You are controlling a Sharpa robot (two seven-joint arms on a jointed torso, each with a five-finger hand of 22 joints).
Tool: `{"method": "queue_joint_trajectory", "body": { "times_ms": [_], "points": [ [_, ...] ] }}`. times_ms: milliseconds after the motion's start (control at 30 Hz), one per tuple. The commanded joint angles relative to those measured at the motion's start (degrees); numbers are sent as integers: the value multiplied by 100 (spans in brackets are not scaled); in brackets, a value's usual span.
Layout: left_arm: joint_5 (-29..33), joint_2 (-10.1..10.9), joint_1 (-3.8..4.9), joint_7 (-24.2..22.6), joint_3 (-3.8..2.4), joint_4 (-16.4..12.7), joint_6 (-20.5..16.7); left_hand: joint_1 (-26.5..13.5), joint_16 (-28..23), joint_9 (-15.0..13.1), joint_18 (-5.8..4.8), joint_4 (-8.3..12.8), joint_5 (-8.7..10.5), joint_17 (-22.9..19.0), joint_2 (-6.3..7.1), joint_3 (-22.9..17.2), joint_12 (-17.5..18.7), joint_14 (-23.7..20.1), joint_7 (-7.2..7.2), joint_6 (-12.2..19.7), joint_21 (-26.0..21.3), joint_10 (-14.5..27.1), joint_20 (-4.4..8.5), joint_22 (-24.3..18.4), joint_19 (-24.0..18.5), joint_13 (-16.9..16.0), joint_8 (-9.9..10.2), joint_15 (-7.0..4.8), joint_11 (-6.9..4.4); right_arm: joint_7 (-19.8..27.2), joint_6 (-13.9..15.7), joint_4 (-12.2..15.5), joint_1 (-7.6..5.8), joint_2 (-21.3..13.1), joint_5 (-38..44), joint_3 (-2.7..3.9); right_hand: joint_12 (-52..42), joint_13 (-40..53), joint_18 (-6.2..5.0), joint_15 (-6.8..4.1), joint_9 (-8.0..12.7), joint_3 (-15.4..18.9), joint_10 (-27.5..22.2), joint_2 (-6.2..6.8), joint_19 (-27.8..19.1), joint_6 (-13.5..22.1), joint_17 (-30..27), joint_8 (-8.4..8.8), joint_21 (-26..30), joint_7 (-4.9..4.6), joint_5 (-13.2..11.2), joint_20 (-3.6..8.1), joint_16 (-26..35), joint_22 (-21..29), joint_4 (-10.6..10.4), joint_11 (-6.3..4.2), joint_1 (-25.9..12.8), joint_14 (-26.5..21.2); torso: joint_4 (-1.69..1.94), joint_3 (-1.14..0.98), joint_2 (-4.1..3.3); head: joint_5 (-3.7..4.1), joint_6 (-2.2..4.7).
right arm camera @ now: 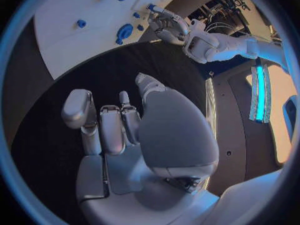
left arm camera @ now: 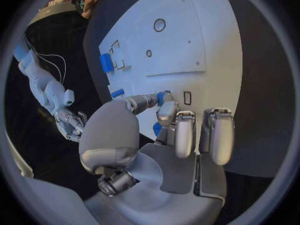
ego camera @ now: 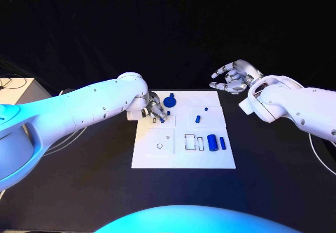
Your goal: Assemble the parts on the task board
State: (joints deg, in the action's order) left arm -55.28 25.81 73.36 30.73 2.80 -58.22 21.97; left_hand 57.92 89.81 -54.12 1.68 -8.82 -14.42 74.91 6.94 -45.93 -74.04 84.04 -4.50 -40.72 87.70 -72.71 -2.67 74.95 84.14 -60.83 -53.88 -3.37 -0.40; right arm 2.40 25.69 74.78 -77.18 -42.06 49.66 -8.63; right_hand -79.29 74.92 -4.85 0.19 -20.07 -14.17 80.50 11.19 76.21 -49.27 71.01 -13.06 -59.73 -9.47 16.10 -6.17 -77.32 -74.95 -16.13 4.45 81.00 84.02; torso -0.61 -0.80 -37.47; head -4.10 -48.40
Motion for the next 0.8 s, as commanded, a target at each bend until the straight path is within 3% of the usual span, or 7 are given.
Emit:
{"method": "queue_joint_trajectory", "body": {
  "times_ms": [33, 300, 800],
  "points": [
    [-6, -32, -1, -45, -3, 18, 97, 6, 19, -7, -51, 1025, -19, 1509, -51, -982, 6, 596, 82, -44, -1, -34, 34, 1015, 284, 0, 31, -43, -11, 33, -55, 8, 3, -2, 46, 1, 25, 447, -105, -7, -6, -36, -25, 16, 15, 52, -4, -28, 26, 0, -13, -2, 29, -130, -4, 6, -47, 84, -6, -3, -1, -7, -8],
    [-27, -67, -2, -39, 4, 83, 162, 6, 19, -8, -52, 1025, -18, 1509, -55, -979, 5, 596, 82, -44, 0, -36, 33, 1017, 285, -4, 35, -43, -11, 34, -58, 17, 4, 1, 46, 1, 25, 447, -105, -7, -6, -36, -25, 16, 15, 52, -4, -28, 26, 0, -13, -2, 29, -130, -4, 6, -47, 84, -8, -10, 1, -11, -26],
    [-96, -55, -3, -28, 5, 148, 301, 10, 19, -10, -53, 1031, -19, 1509, -58, -977, 1, 596, 83, -43, 2, -40, 33, 1021, 287, -12, 39, -43, -12, 35, -59, 31, 15, -4, 46, 1, 25, 447, -105, -7, -6, -36, -25, 16, 15, 52, -4, -28, 26, 0, -13, -2, 29, -130, -4, 6, -47, 84, -2, -2, 3, -7, -53]
  ]
}}
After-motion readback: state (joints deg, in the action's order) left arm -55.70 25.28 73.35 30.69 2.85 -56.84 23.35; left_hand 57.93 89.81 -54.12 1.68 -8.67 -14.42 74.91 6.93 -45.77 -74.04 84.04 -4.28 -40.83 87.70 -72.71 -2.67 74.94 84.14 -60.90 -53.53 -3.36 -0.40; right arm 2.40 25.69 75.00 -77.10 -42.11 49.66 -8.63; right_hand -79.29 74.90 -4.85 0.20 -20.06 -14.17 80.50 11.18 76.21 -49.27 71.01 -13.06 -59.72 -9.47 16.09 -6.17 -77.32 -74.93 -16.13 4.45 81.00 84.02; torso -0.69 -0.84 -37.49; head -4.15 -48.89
